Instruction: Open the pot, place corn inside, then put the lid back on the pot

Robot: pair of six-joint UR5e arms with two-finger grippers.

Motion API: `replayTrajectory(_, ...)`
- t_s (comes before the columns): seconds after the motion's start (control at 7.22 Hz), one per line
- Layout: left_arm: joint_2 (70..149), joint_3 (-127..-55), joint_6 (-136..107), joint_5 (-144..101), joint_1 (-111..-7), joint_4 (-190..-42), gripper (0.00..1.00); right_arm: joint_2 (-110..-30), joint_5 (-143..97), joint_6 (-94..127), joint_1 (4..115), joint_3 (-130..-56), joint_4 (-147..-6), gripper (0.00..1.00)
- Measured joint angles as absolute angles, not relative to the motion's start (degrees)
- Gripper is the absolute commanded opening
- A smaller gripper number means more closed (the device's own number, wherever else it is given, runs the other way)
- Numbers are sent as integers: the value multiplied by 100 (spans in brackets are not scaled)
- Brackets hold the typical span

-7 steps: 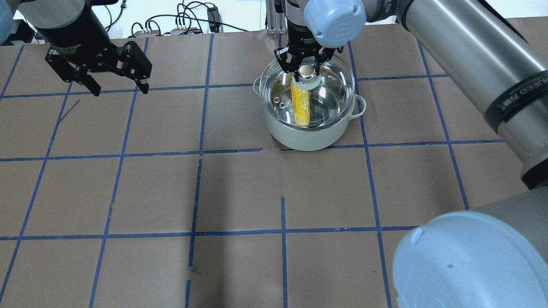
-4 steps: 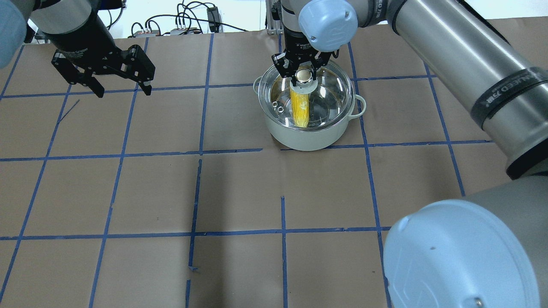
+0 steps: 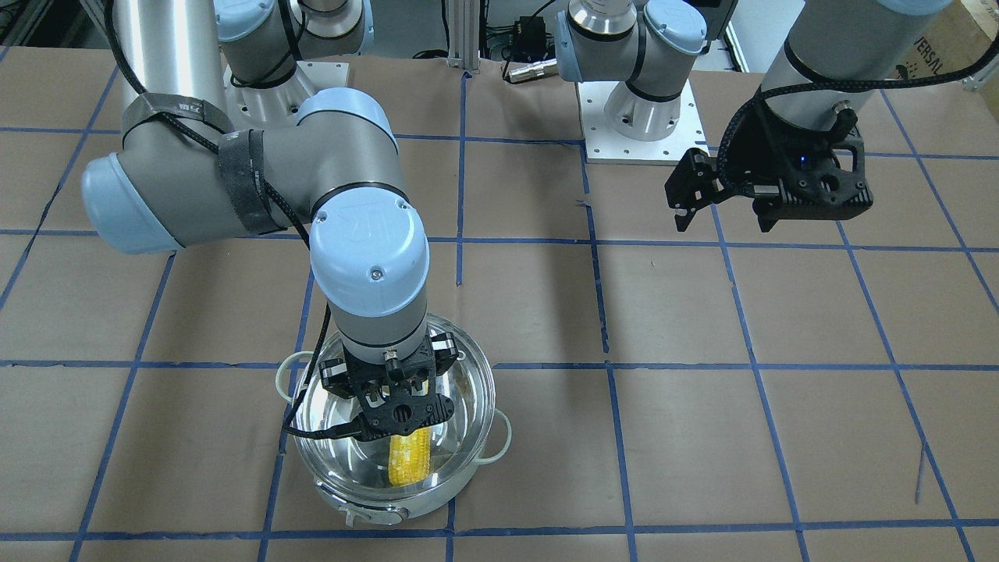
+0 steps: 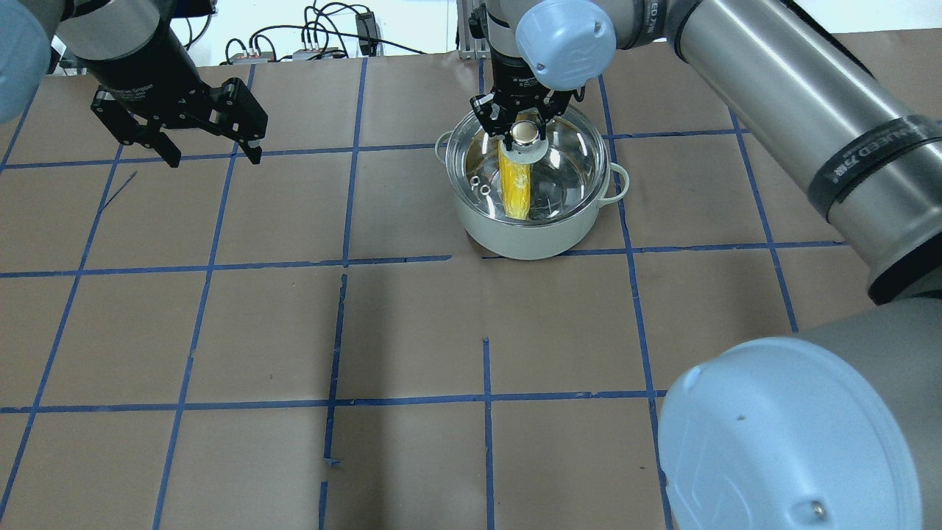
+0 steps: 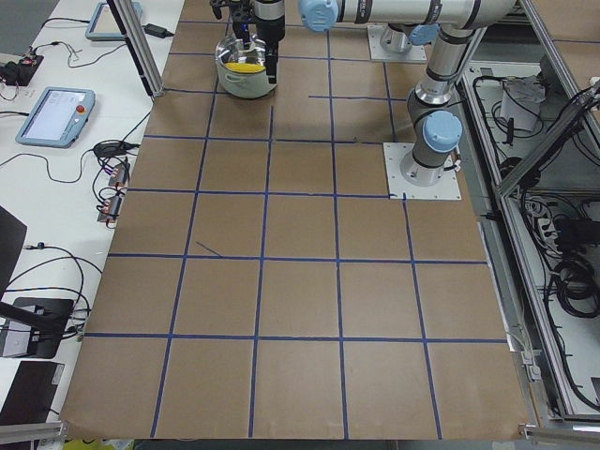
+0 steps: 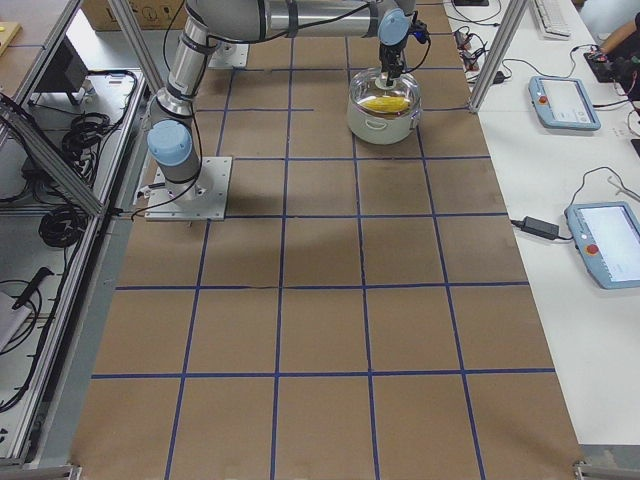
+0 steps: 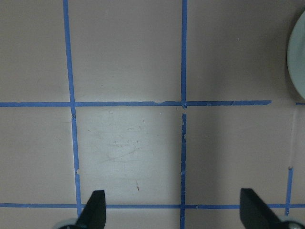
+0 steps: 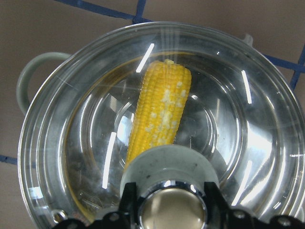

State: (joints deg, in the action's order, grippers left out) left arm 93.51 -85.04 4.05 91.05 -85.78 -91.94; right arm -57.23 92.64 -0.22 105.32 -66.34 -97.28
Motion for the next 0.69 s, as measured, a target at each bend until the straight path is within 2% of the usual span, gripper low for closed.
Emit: replayTrajectory(0.69,9344,-8508,408,9110,-8584,-9201,100,-5716,9221,-193,10464,-6679,-9727,35)
